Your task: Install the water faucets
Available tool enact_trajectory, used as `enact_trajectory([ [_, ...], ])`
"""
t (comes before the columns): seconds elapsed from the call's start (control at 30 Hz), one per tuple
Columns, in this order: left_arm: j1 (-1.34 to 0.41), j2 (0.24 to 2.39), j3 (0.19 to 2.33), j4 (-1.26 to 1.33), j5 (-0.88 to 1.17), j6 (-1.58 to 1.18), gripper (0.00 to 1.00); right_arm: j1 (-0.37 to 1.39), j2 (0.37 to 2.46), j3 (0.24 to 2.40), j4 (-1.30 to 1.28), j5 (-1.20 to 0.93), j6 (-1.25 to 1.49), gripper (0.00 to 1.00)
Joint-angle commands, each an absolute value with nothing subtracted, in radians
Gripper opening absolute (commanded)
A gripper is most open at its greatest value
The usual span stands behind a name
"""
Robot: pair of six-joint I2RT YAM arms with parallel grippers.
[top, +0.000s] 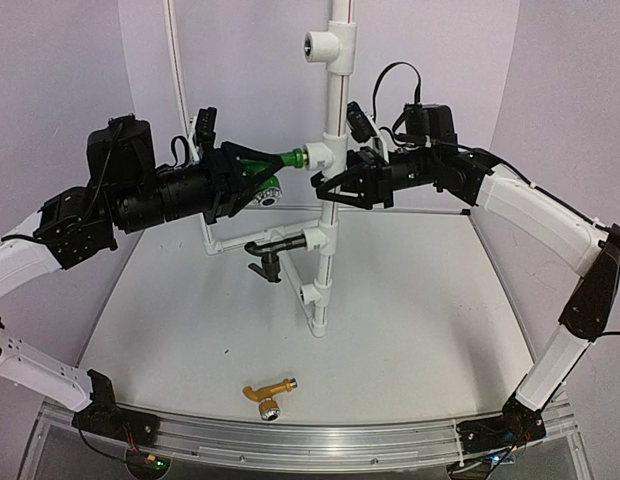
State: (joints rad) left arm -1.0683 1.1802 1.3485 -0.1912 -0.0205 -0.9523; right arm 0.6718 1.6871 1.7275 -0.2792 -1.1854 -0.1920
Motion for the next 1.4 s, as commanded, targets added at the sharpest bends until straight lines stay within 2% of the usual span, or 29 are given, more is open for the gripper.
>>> enact_trajectory([
  [0.0, -1.06, 1.174, 1.4, -0.185, -0.081, -0.624, 0.27, 0.676, 1.672, 1.737, -0.263, -1.216, -0.134, 0.0],
  [0.23, -1.06, 1.116, 1.358, -0.169, -0.089, -0.287, 0.3, 0.675, 1.662, 1.711, -0.266, -1.214, -0.138, 0.0],
  [0.33, -1.06, 1.123, 1.386, -0.227, -0.061, -0.166, 0.43, 0.673, 1.66, 1.705, -0.266, -1.213, -0.138, 0.0],
  [0.4, -1.06, 1.142, 1.426, -0.292, -0.04, -0.111, 0.58, 0.672, 1.658, 1.702, -0.265, -1.211, -0.136, 0.0],
  [0.47, -1.06, 1.163, 1.468, -0.343, -0.033, -0.086, 0.69, 0.669, 1.656, 1.701, -0.263, -1.209, -0.132, 0.0],
  [0.63, -1.06, 1.143, 1.464, -0.383, -0.012, -0.097, 0.81, 0.664, 1.655, 1.698, -0.262, -1.206, -0.122, 0.0],
  [0.93, -1.06, 1.013, 1.278, -0.313, -0.083, -0.23, 0.94, 0.663, 1.657, 1.697, -0.262, -1.213, -0.111, 0.0],
  [1.37, -1.059, 1.04, 1.161, -0.16, -0.052, -0.373, 0.94, 0.662, 1.652, 1.689, -0.262, -1.227, -0.1, 0.0],
])
